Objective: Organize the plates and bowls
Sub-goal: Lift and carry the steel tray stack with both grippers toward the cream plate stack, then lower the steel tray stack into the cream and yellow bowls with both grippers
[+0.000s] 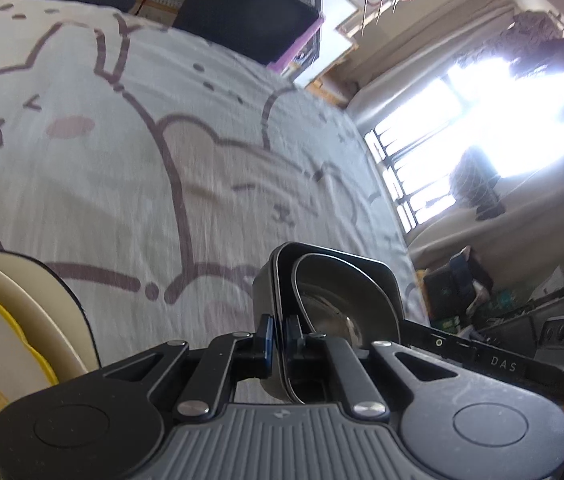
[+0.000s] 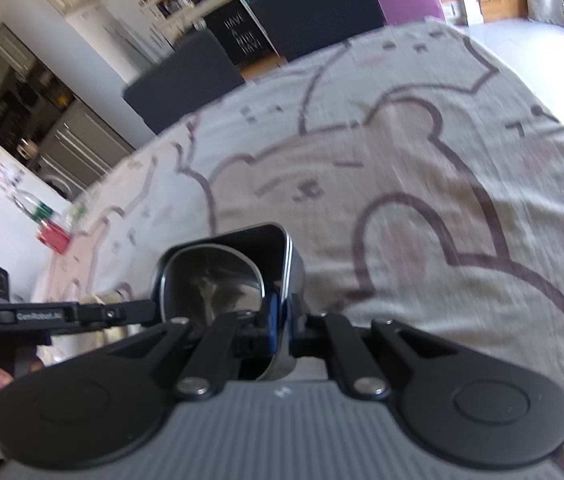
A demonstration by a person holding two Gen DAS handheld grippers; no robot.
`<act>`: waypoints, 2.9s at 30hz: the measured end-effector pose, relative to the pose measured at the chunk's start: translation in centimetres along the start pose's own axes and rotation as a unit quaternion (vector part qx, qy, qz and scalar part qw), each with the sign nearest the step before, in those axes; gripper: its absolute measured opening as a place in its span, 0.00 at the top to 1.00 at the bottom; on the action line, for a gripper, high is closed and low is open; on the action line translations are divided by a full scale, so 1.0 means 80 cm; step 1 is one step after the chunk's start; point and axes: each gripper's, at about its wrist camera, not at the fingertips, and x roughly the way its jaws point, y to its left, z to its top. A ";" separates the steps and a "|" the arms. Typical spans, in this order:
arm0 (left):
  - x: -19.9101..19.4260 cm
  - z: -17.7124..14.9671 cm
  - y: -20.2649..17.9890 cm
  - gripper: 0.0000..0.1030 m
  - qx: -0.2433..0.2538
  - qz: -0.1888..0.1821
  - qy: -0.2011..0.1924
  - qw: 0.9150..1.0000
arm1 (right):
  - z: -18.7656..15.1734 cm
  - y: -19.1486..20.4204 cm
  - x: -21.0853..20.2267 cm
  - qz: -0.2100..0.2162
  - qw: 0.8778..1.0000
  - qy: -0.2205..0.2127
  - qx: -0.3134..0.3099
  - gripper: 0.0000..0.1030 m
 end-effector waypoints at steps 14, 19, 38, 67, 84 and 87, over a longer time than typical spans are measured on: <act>-0.138 -0.004 0.042 0.94 -0.020 -0.015 -0.087 0.996 | 0.008 0.096 -0.002 0.091 0.994 -0.044 -0.044 0.94; -0.187 -0.017 0.064 0.95 -0.028 -0.006 -0.115 0.993 | 0.001 0.141 0.007 0.110 0.991 -0.043 -0.068 0.93; -0.254 -0.056 0.150 0.95 -0.053 0.032 -0.117 0.991 | -0.054 0.242 0.082 0.122 0.990 -0.010 -0.071 0.93; -0.227 -0.061 0.186 0.94 -0.065 0.080 -0.064 0.993 | -0.072 0.267 0.124 0.071 0.989 0.067 -0.109 0.92; -0.229 -0.063 0.180 0.94 -0.048 0.089 -0.060 0.993 | -0.073 0.271 0.126 0.063 0.988 0.074 -0.120 0.91; -0.231 -0.064 0.176 0.93 -0.041 0.098 -0.060 0.993 | -0.074 0.273 0.125 0.057 0.987 0.073 -0.128 0.88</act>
